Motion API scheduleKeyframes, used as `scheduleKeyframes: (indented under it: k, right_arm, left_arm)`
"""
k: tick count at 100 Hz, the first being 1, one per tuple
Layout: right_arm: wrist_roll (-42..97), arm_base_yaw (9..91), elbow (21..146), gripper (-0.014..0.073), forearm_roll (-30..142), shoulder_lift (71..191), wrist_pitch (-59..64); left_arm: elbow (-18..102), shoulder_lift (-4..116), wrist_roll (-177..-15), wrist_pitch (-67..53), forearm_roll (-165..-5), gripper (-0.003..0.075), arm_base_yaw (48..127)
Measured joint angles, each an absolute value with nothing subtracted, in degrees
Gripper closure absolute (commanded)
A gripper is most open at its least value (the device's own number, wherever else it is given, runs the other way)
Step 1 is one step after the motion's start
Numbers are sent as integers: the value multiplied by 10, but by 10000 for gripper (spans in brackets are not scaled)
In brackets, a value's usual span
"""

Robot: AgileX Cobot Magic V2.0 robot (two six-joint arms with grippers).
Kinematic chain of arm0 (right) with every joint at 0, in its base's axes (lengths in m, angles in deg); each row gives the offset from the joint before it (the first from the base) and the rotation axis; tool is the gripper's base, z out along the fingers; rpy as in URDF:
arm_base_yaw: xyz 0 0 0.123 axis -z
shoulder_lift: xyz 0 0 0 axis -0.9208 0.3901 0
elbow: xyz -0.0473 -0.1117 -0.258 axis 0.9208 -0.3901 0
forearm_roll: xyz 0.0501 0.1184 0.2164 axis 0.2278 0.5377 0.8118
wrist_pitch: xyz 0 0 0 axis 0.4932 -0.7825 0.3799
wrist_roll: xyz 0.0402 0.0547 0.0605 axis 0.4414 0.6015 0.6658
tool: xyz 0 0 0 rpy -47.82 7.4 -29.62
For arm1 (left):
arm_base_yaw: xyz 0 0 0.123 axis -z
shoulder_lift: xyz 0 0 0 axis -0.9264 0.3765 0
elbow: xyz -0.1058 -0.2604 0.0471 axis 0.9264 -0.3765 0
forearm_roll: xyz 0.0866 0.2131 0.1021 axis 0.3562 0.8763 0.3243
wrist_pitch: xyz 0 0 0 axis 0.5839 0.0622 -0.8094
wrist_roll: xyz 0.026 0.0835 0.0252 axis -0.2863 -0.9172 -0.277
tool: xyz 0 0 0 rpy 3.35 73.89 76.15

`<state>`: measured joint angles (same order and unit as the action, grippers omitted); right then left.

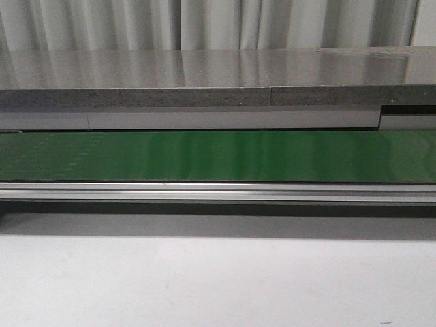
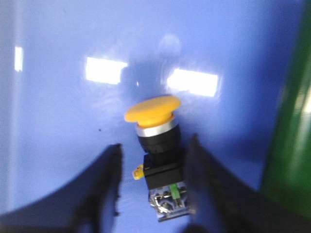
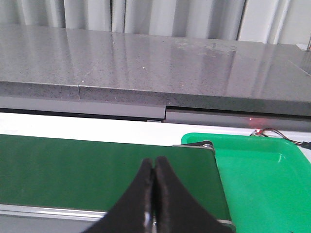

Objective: Move button from right to left
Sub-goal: 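Lower the button into the blue tray and open the left gripper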

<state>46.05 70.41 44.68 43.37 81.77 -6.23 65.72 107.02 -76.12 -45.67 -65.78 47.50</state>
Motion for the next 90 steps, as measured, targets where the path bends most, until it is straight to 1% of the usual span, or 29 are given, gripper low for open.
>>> scheduleKeyframes:
  k: [2,30,44,70,90]
  right_arm:
    - [461,704,447,661,434,818,-62]
    - [461,704,447,661,434,818,-62]
    - [461,704,447,661,434,818,-62]
    - [461,704,447,661,434,818,-62]
    - [461,704,447,661,434,818,-62]
  left_arm:
    - [657,1063,-761,-457,-661,741,475]
    - [659,986,-760,-443,-730,741,486]
    - [659,956,-759,-442,-738,741,520]
    - [654,903,-759,-440,-749,741,612]
    - [600,853,-759,-410,-768,741,648]
